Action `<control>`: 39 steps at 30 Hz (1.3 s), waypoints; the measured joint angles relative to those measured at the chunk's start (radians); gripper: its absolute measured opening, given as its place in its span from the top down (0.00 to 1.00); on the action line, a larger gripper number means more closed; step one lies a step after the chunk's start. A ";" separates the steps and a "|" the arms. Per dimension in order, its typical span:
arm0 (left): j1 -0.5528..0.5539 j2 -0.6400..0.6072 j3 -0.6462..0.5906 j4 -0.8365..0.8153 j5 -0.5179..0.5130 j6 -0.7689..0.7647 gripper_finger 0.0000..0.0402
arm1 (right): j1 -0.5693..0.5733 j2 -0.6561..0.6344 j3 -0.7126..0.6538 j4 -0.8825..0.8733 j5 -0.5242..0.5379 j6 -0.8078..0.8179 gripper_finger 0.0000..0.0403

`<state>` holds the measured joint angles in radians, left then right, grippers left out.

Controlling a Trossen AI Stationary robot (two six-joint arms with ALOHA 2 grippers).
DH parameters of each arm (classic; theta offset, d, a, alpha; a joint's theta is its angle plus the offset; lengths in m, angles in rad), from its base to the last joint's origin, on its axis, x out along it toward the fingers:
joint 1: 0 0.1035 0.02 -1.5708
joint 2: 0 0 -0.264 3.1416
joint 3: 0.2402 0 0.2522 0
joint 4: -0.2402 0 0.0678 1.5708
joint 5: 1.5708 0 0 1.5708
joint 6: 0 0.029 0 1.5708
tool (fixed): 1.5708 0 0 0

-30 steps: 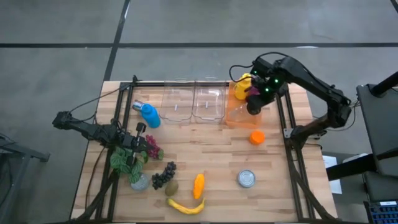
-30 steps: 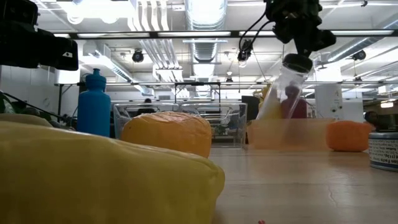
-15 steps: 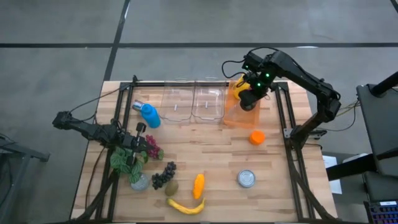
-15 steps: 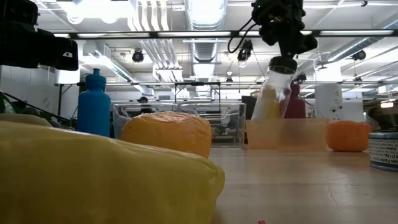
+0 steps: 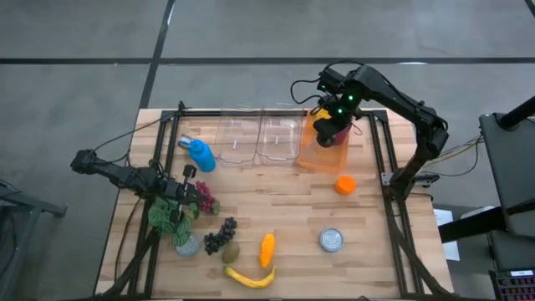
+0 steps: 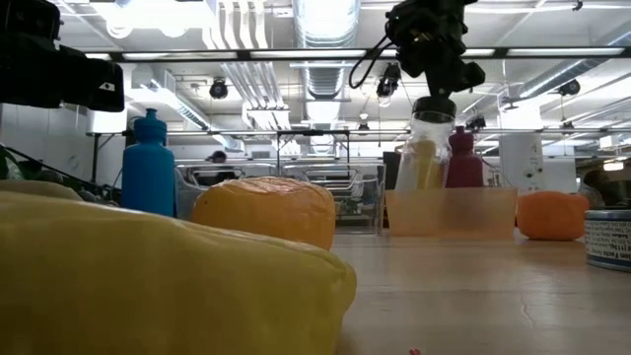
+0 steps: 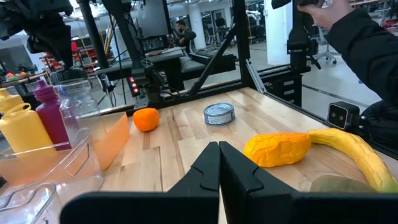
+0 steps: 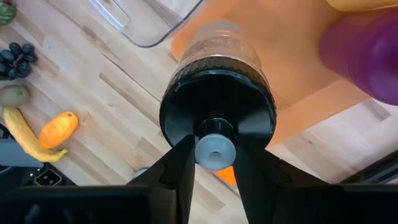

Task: Pick & Place Food Item
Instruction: Put the transparent water bottle into the orange bin

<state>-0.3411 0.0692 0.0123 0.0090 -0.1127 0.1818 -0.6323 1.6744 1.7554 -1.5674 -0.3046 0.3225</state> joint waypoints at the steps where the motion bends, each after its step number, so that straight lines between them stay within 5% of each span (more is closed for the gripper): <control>1: 0.000 0.000 0.000 0.000 0.000 0.000 1.00 | 0.000 0.002 0.000 -0.001 0.000 -0.003 0.76; 39: 0.000 0.000 0.000 0.000 0.000 0.000 1.00 | 0.000 0.004 0.007 -0.004 0.016 0.040 0.75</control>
<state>-0.3410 0.0692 0.0123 0.0090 -0.1129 0.1820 -0.6327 1.6783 1.7622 -1.5711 -0.2882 0.3629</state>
